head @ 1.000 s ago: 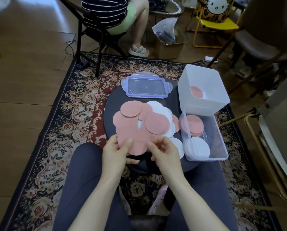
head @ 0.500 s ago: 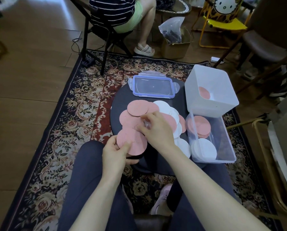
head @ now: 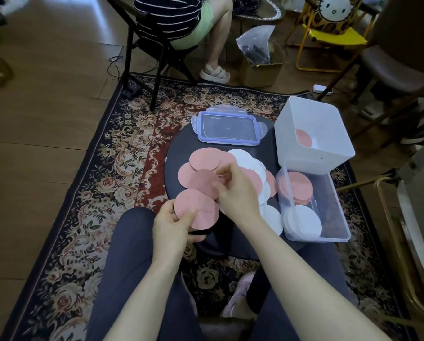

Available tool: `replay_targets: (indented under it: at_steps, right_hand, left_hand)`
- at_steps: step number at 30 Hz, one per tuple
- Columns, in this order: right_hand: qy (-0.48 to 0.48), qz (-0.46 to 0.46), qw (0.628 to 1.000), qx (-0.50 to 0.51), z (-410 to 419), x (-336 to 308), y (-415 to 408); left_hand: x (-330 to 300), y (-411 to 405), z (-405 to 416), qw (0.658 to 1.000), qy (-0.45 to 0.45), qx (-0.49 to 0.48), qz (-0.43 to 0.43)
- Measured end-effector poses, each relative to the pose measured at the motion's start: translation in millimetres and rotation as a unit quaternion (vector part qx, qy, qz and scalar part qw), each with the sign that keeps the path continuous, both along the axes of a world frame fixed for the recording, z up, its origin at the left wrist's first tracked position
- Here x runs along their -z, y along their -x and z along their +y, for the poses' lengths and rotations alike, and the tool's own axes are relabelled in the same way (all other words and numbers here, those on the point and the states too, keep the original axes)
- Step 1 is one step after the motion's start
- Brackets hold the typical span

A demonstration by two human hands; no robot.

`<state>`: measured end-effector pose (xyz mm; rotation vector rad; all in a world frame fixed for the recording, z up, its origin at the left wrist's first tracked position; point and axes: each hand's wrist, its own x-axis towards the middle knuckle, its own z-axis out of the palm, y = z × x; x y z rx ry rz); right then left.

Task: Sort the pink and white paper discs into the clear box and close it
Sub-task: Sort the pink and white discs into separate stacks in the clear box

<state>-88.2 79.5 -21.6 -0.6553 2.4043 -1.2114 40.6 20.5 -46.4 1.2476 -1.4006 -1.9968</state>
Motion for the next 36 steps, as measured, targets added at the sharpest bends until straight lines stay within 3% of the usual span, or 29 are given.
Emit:
replay_targets:
  at_steps: [4, 7, 10, 15, 22, 31, 36]
  right_hand:
    - [0.052, 0.037, 0.997, 0.041, 14.8, -11.3, 3.2]
    - [0.124, -0.059, 0.987, 0.079, 34.9, -20.0, 1.2]
    - [0.133, -0.149, 0.976, 0.091, 57.1, -17.1, -5.7]
    - [0.118, -0.178, 0.972, 0.096, 82.0, -6.4, -20.8]
    - [0.154, -0.199, 0.963, 0.091, 93.9, -7.9, -32.1]
    - [0.135, -0.082, 0.984, 0.084, 107.1, -5.6, -36.2]
    - [0.146, -0.084, 0.981, 0.094, 108.6, -0.7, -40.1]
  left_hand:
    - [-4.2, 1.1, 1.5, 1.0, -0.007, 0.008, 0.006]
    - [-9.4, 4.6, 6.5, 1.0, -0.005, 0.009, 0.021]
    - [-14.0, 9.9, 13.4, 0.999, -0.014, 0.016, 0.039]
    - [-15.0, 13.9, 24.3, 0.997, -0.004, 0.056, 0.058]
    - [-6.4, 15.2, 36.7, 0.976, 0.118, 0.176, 0.043]
    - [-2.3, 8.1, 30.0, 0.884, 0.4, 0.243, -0.016]
    - [1.8, 6.1, 33.9, 0.855, 0.454, 0.248, -0.026]
